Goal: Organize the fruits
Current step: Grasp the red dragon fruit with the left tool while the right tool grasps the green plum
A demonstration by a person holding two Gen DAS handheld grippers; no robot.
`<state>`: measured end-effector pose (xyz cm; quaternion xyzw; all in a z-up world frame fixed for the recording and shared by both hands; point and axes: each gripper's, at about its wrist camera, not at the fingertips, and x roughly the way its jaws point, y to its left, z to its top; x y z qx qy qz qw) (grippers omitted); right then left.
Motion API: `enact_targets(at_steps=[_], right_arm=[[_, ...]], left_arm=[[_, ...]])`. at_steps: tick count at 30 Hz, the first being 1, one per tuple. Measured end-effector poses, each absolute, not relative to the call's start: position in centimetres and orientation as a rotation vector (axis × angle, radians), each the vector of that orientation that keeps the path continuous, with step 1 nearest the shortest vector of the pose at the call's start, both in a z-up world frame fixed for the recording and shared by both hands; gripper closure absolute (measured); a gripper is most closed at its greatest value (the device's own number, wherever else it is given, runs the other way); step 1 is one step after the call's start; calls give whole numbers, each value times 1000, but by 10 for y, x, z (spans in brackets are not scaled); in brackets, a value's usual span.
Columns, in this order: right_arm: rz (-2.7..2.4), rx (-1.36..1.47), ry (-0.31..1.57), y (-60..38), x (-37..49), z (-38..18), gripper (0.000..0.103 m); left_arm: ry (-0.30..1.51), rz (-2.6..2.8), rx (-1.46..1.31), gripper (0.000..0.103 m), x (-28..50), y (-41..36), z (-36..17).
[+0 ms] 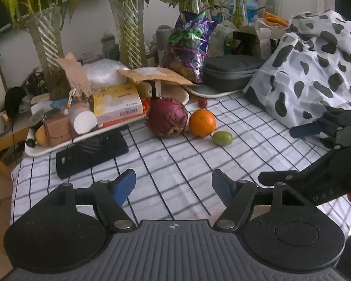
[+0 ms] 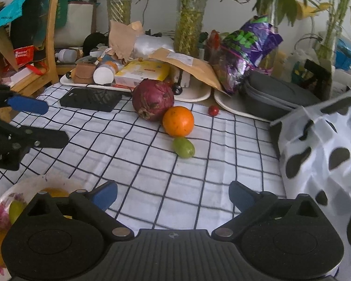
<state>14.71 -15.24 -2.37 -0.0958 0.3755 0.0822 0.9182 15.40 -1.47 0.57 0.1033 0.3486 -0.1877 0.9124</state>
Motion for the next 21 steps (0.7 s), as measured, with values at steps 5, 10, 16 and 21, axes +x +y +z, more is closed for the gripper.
enact_targets(at_steps=[5, 10, 16, 21], right_arm=[[184, -223, 781, -150, 167, -30, 11], [205, -250, 784, -150, 189, -39, 18], [229, -276, 794, -153, 217, -57, 33], [232, -276, 791, -155, 235, -66, 39]], left_arm=[[690, -394, 214, 32, 173, -15, 0], [666, -399, 216, 32, 193, -17, -8], [694, -411, 168, 32, 220, -16, -22], [687, -414, 151, 25, 234, -16, -29]])
